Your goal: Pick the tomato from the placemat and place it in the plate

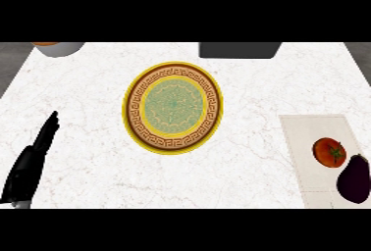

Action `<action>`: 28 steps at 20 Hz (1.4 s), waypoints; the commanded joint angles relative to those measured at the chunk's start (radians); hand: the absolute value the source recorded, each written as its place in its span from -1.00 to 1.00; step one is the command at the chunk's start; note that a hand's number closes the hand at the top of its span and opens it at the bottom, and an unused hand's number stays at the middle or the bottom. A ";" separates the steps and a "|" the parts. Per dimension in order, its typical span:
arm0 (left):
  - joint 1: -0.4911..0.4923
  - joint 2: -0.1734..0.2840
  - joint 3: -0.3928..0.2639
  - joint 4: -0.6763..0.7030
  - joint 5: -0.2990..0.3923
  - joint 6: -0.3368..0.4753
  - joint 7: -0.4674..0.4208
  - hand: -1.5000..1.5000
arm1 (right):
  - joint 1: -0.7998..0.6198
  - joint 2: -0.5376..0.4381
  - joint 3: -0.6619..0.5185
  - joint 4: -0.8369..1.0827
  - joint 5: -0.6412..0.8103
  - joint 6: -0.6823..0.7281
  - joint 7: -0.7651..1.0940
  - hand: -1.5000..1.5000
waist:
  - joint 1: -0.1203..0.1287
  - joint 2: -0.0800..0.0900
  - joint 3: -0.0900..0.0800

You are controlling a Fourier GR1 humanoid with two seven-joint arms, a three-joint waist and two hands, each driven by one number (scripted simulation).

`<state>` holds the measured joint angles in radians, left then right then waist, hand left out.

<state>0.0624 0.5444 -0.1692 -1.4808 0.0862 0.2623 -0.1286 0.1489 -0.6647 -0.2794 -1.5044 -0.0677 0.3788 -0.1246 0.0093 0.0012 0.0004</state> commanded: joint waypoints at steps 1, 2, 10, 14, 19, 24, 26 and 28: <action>-0.040 -0.033 0.029 0.065 -0.011 -0.038 -0.011 0.00 | -0.065 -0.007 0.030 0.135 0.112 0.033 -0.078 -1.00 | -0.006 0.000 0.000; 0.017 -0.043 0.013 0.026 -0.033 -0.012 -0.042 0.00 | -0.125 0.005 0.073 0.173 0.140 0.021 -0.060 -1.00 | 0.002 0.000 0.000; 0.031 -0.095 0.072 0.023 -0.096 -0.047 -0.039 0.00 | -0.180 0.035 0.077 0.285 0.245 0.080 -0.152 -1.00 | -0.004 -0.001 0.000; 0.050 -0.086 0.129 0.010 -0.099 -0.096 -0.051 0.00 | -0.166 0.043 0.074 0.231 0.250 0.136 -0.123 -1.00 | -0.008 -0.002 0.000; 0.044 -0.071 0.154 -0.060 -0.099 -0.150 0.045 0.00 | -0.282 0.082 0.106 0.388 0.350 0.082 -0.131 -1.00 | -0.001 -0.001 0.000; 0.003 -0.162 0.190 0.053 -0.154 -0.174 -0.032 0.00 | -0.275 0.106 0.077 0.436 0.386 0.086 -0.219 -1.00 | -0.008 -0.001 0.000; 0.080 -0.153 0.188 -0.083 -0.171 -0.174 0.035 0.00 | -0.265 0.120 0.088 0.428 0.407 0.074 -0.213 -1.00 | -0.006 -0.002 0.000; 0.082 -0.183 0.166 -0.063 -0.208 -0.153 -0.002 0.00 | -0.311 0.164 0.108 0.501 0.437 0.030 -0.206 -1.00 | -0.003 -0.001 0.000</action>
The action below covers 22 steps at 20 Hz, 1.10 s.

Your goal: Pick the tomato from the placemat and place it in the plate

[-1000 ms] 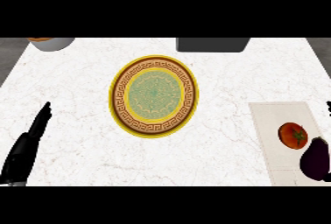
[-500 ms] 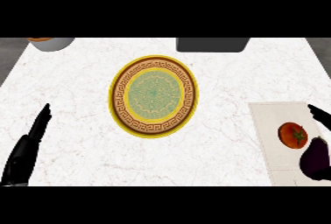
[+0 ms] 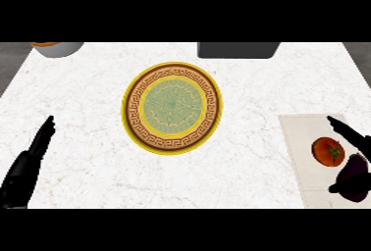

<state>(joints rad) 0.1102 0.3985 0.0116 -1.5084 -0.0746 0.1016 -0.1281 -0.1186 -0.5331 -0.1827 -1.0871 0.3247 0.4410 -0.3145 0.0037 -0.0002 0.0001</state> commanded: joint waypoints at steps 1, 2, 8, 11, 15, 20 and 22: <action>0.026 -0.064 -0.001 0.081 -0.048 0.006 -0.113 0.00 | 0.016 0.005 0.002 -0.031 0.022 0.014 0.001 -1.00 | -0.003 0.000 0.000; -0.003 -0.054 0.012 -0.003 -0.062 0.004 -0.002 0.00 | -0.034 -0.008 -0.012 0.110 0.052 -0.002 -0.105 -1.00 | 0.000 0.000 0.000; -0.006 -0.080 0.025 0.013 -0.078 -0.018 -0.020 0.00 | -0.146 0.003 -0.037 0.266 0.057 -0.037 -0.204 1.00 | 0.002 0.001 0.000; -0.035 -0.059 0.072 0.003 -0.076 -0.070 0.009 0.00 | -0.088 0.043 -0.024 0.185 0.079 -0.083 -0.174 1.00 | -0.001 0.000 0.000; -0.017 -0.089 0.043 -0.023 -0.094 -0.045 0.026 0.00 | -0.228 0.052 0.033 0.222 0.164 -0.150 -0.149 1.00 | 0.016 0.003 0.001; -0.108 -0.082 -0.015 0.004 -0.105 -0.095 -0.013 0.00 | -0.488 -0.090 0.218 0.200 0.396 -0.105 -0.070 1.00 | 0.173 0.051 -0.002; -0.112 -0.085 -0.016 0.002 -0.101 -0.097 -0.009 0.00 | -0.575 -0.093 0.239 0.251 0.444 -0.131 -0.071 1.00 | 0.172 0.048 0.002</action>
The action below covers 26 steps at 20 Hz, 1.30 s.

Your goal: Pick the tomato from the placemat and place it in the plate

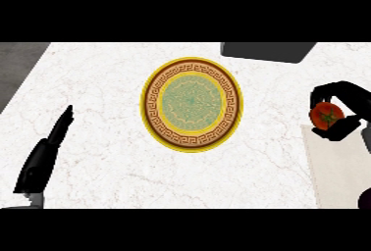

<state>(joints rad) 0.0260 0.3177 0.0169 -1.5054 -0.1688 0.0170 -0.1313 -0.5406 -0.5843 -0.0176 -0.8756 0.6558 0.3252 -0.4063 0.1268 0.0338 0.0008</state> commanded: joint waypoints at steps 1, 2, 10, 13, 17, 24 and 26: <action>-0.021 -0.023 -0.040 -0.002 -0.011 -0.009 0.004 0.00 | -0.170 -0.017 0.076 0.079 0.132 -0.069 0.002 1.00 | 0.044 0.017 0.004; -0.053 -0.015 -0.035 0.005 -0.018 -0.008 0.012 0.00 | -0.226 0.005 0.070 0.105 0.139 -0.095 0.025 1.00 | 0.039 0.018 0.004; -0.043 0.005 0.025 0.030 0.014 -0.010 0.005 0.00 | -0.394 0.050 -0.027 0.291 0.110 -0.314 -0.168 1.00 | -0.019 0.002 0.003; -0.033 -0.011 0.005 0.006 0.003 -0.002 0.041 0.00 | -0.478 0.028 -0.087 0.313 0.037 -0.275 -0.292 1.00 | -0.028 -0.003 0.004; 0.024 -0.023 -0.002 -0.018 -0.015 0.018 0.031 0.00 | -0.560 0.049 -0.105 0.350 -0.024 -0.157 -0.436 1.00 | -0.051 -0.017 0.002; 0.058 -0.011 0.033 -0.017 -0.012 0.015 0.027 0.00 | -0.647 0.156 -0.069 0.380 -0.026 -0.057 -0.478 1.00 | -0.096 -0.030 0.000; 0.037 -0.041 0.022 0.024 -0.045 0.055 -0.012 0.00 | -0.678 0.175 -0.061 0.421 -0.016 -0.051 -0.479 1.00 | -0.095 -0.025 -0.001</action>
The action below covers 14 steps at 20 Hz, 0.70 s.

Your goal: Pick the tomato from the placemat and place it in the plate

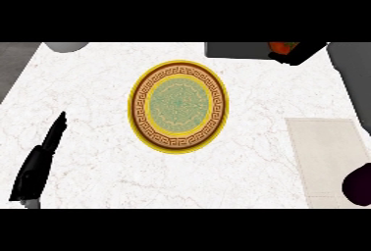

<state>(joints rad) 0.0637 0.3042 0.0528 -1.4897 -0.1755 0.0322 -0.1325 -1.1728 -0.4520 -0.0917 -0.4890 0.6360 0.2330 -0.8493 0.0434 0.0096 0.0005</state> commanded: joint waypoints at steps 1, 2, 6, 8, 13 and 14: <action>0.011 0.014 0.034 -0.004 -0.001 0.007 -0.005 0.00 | -0.055 0.081 0.021 -0.017 -0.006 0.056 0.015 1.00 | -0.021 -0.007 -0.001; 0.002 0.020 0.047 0.027 0.024 -0.019 -0.005 0.00 | -0.056 0.105 0.020 -0.006 -0.012 0.059 0.024 1.00 | -0.022 -0.006 -0.001; 0.008 0.009 0.028 -0.029 0.016 -0.024 0.052 0.00 | -0.092 0.223 0.029 -0.062 -0.032 0.073 0.198 1.00 | -0.030 -0.012 -0.001; -0.020 0.036 0.070 0.039 0.037 -0.046 0.012 0.00 | -0.086 0.280 0.054 -0.109 -0.027 0.081 0.257 1.00 | -0.040 -0.013 -0.001; 0.068 0.042 0.076 -0.017 0.035 -0.057 -0.040 0.00 | -0.076 0.380 0.114 -0.108 0.023 0.062 0.361 1.00 | -0.027 -0.012 -0.001; 0.017 0.013 0.049 -0.009 0.000 -0.022 0.003 0.00 | -0.075 0.391 0.132 -0.067 0.050 0.038 0.337 1.00 | -0.025 -0.007 -0.001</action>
<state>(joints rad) 0.0847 0.3159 0.0970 -1.4952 -0.1698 0.0116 -0.1334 -1.2452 -0.1315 -0.0025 -0.5766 0.6460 0.2927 -0.5612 0.0144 -0.0008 -0.0005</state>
